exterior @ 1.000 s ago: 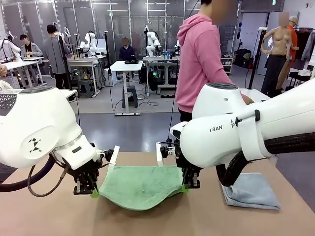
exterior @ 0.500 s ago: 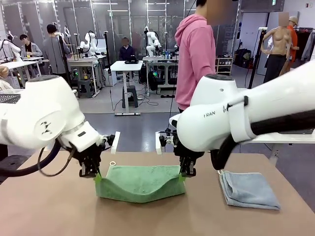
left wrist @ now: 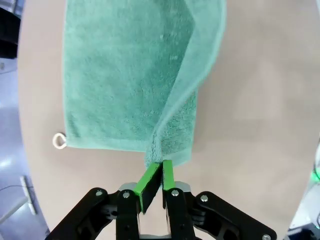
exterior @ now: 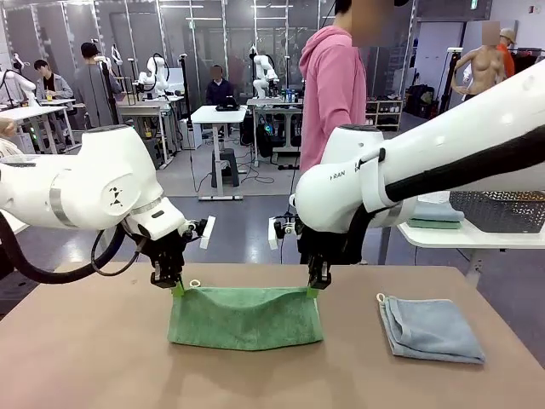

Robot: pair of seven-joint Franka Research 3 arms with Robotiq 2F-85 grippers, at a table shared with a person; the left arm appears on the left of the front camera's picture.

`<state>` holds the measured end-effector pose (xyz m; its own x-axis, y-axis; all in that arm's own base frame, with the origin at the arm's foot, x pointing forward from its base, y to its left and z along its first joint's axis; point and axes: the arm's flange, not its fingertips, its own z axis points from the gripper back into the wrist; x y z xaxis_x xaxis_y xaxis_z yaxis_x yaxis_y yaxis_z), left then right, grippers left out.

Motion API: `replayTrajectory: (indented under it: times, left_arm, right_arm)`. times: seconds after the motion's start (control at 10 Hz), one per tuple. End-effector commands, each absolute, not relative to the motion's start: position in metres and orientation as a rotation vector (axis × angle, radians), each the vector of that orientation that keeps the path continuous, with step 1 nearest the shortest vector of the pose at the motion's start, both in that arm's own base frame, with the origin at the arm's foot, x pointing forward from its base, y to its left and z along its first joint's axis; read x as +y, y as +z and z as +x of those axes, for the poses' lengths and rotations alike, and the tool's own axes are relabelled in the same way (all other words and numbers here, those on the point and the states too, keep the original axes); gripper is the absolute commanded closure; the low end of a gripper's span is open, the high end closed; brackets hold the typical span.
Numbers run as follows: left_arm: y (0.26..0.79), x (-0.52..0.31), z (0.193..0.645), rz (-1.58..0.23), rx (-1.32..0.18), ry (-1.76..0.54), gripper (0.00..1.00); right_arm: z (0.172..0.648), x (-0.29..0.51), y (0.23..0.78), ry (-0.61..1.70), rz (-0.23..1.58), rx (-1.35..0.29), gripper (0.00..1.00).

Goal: Fold the towels and place them in the basket.
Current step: When a person lays out a Towel with hook on the table, fold it in half twice.

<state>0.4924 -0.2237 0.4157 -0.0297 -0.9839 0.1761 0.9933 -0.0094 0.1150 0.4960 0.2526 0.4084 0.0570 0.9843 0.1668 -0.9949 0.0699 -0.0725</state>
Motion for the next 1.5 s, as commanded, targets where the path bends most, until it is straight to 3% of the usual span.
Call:
replayTrajectory:
  times: [0.0, 0.4, 0.7, 1.4]
  left_arm:
    - [0.417, -0.219, 0.518, -0.114, -0.217, -1.585, 0.93]
    - [0.401, -0.202, 0.571, -0.127, -0.278, -1.529, 0.93]
    - [0.391, -0.206, 0.604, -0.157, -0.215, -1.528, 0.93]
    - [0.378, -0.211, 0.636, -0.133, -0.155, -1.465, 0.93]
  right_arm:
    - [0.523, 0.255, 0.407, 1.463, 0.061, -0.159, 0.90]
    - [0.580, 0.249, 0.381, 1.415, 0.079, -0.156, 0.90]
    - [0.614, 0.252, 0.365, 1.386, 0.088, -0.179, 0.90]
    - [0.644, 0.240, 0.346, 1.319, 0.043, -0.157, 0.90]
